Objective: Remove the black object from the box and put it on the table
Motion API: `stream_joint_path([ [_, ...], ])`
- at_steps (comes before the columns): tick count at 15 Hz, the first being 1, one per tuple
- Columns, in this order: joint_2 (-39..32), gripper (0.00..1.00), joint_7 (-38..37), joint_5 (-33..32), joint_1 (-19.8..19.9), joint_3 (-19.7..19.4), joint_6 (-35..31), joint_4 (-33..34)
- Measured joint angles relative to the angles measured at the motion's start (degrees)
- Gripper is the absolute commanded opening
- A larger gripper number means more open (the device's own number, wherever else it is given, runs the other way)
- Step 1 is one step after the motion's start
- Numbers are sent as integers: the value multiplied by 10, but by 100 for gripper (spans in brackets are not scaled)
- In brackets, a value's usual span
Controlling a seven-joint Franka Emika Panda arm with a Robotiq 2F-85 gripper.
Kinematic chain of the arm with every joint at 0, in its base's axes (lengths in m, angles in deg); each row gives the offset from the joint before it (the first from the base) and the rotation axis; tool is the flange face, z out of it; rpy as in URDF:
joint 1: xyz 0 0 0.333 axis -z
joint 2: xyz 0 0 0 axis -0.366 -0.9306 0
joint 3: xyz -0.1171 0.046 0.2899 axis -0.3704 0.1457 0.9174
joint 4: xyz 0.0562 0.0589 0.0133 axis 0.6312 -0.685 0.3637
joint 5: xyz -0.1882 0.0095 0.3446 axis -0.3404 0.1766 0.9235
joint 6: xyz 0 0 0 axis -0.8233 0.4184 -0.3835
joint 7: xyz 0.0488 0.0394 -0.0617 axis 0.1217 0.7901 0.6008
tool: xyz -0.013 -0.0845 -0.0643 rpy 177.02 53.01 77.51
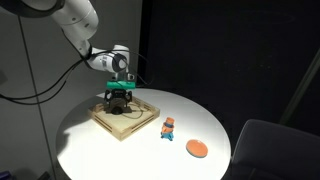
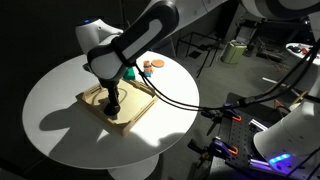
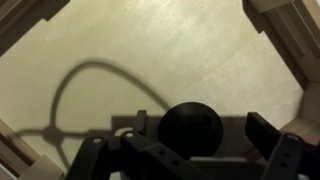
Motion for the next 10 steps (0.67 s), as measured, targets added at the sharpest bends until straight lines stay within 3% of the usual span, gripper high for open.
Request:
stream_joint_path([
  [3,-6,96,0,0,-3,0,-21,1],
  [4,-8,73,0,0,-4,1,-25,1],
  [6,-11,68,0,0,-4,2,-30,1],
  [10,-13,34,0,0,-4,4,-31,1],
])
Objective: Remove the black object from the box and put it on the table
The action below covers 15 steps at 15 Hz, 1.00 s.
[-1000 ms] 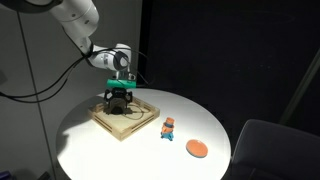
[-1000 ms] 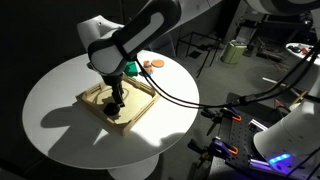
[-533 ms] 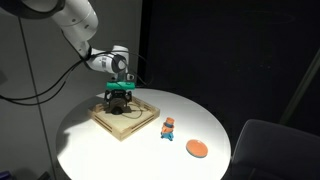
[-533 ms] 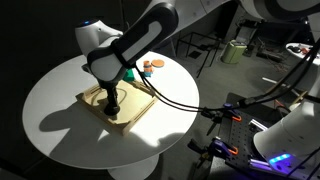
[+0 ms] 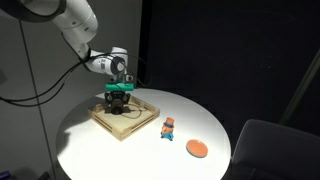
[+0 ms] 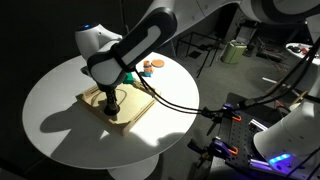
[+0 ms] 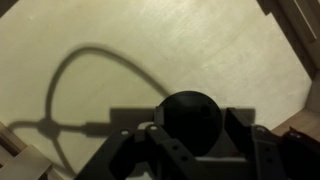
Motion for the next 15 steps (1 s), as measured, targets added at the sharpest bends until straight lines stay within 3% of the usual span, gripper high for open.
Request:
stream_joint_path([
  [5,0,4,0,0,0,0,0,3],
  [6,0,10,0,0,0,0,0,5],
  [15,1,9,0,0,-5,7,-2,11],
])
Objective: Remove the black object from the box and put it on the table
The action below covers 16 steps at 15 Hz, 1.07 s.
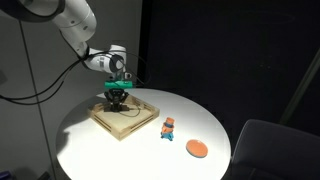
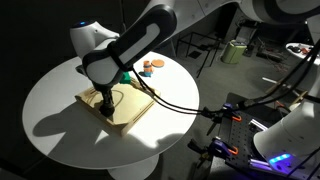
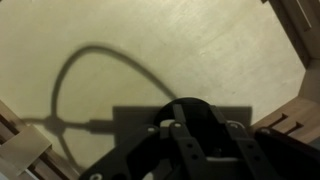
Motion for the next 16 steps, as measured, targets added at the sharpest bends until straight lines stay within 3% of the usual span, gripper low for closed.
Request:
stream_joint_path([
  [6,15,7,-8,0,-11,1,0,2],
  [16,69,7,-82,0,-29,0,19,-6],
])
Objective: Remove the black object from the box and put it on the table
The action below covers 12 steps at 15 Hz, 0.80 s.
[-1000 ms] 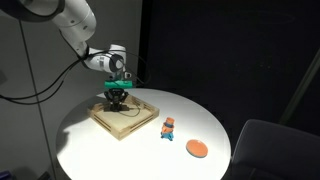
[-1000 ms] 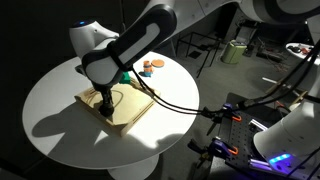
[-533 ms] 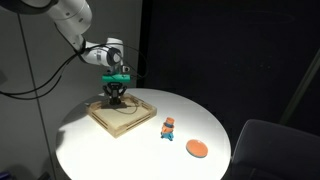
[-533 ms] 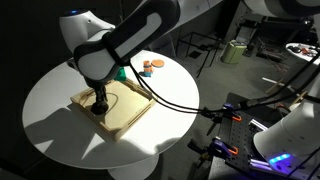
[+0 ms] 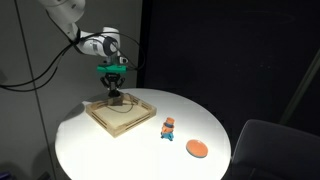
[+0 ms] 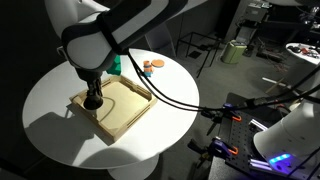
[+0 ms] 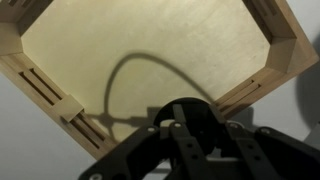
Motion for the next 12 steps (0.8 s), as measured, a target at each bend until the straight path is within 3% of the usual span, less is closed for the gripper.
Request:
stream_joint_path([
  [12,85,7,-100,32,18,-19,97,-58],
])
